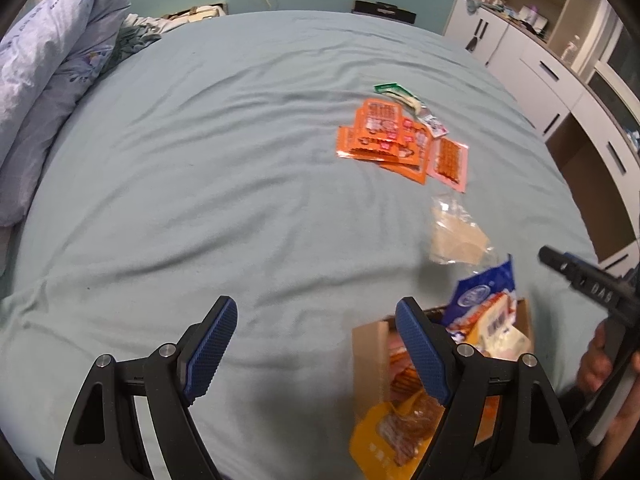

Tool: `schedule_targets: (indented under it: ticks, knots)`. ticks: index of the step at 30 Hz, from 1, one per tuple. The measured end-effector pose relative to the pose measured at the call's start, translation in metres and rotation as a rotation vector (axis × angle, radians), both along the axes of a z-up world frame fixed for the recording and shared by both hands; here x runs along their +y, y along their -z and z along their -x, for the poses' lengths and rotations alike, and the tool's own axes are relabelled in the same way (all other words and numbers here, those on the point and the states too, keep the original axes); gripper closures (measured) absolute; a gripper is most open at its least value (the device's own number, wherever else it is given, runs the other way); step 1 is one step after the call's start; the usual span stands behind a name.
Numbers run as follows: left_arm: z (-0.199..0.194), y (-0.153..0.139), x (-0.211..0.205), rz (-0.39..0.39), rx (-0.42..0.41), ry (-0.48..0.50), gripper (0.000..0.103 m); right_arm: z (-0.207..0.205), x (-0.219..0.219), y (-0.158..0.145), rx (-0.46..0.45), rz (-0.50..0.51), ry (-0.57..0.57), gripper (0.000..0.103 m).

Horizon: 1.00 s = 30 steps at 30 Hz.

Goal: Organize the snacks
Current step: 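Move both open tools from the box back toward the snack pile, then grasp an orange sausage pack with left while right grasps a pink pretzel pack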

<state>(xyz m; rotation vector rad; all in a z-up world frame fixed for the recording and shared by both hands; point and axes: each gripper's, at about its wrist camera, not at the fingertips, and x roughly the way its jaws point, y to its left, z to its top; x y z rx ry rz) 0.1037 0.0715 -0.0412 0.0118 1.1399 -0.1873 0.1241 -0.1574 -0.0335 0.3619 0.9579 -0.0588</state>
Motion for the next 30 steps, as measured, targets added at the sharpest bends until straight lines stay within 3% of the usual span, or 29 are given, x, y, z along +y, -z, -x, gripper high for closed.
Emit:
schedule_targets:
  ticks: [7,18,23,30]
  knots:
    - [-0.029,0.014,0.013,-0.062,0.004,-0.032,0.021,-0.038,-0.013,0.002,-0.003,0.010,-0.005,0.034]
    - [-0.101,0.071,0.017,-0.071,0.060,-0.037,0.021,-0.119,-0.027,0.058,0.127,0.002,0.002,0.034]
    - [-0.129,0.090,-0.017,-0.077,0.070,0.069,0.021,-0.132,-0.029,0.068,0.139,0.001,0.002,0.034]
    - [-0.202,0.078,-0.094,-0.027,0.048,0.175,0.021,-0.145,-0.030,0.065,0.111,0.028,-0.006,0.034]
